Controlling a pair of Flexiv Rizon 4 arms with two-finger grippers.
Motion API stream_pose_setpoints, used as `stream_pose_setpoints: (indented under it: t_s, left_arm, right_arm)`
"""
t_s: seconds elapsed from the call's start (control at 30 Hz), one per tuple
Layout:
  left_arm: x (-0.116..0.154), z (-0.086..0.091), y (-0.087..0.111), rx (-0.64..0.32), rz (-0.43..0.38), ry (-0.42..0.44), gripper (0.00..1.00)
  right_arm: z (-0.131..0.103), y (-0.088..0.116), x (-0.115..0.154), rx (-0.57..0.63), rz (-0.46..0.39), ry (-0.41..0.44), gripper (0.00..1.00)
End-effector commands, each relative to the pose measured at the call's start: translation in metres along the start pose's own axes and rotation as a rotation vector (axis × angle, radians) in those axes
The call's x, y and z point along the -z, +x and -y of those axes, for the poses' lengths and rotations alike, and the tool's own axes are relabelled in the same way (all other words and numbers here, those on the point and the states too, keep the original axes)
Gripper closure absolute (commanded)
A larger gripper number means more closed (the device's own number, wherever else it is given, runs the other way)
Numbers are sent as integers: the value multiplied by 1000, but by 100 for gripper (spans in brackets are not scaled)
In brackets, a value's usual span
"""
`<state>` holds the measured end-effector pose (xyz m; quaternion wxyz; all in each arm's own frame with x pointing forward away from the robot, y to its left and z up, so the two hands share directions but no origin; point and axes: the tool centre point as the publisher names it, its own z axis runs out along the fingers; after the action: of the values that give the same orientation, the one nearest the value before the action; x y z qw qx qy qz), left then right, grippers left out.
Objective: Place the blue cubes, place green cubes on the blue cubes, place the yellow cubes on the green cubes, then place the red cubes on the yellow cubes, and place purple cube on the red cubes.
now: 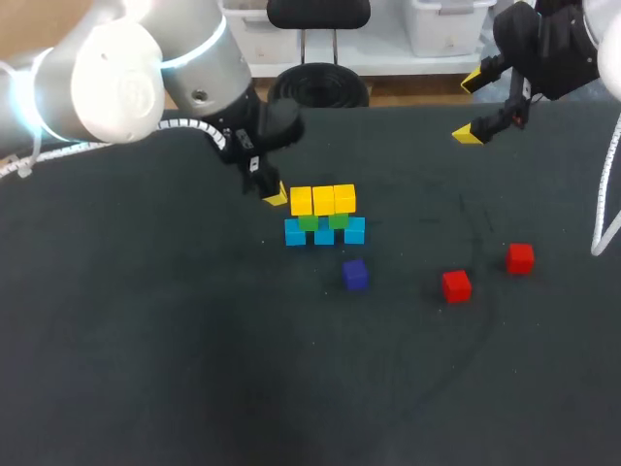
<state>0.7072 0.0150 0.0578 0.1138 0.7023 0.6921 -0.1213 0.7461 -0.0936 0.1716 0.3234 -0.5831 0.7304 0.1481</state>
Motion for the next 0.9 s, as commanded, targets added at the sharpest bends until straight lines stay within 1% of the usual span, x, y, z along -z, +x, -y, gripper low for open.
stream_pose_setpoints:
  t_s: [0.03, 0.9]
  left_arm:
    - [-1, -4, -1, -2, 1, 7, 100]
    - [-4, -6, -4, -7, 6, 14, 100]
  right_arm:
    - [1, 0, -1, 1, 2, -3, 0]
    - [1, 0, -1, 1, 2, -3, 0]
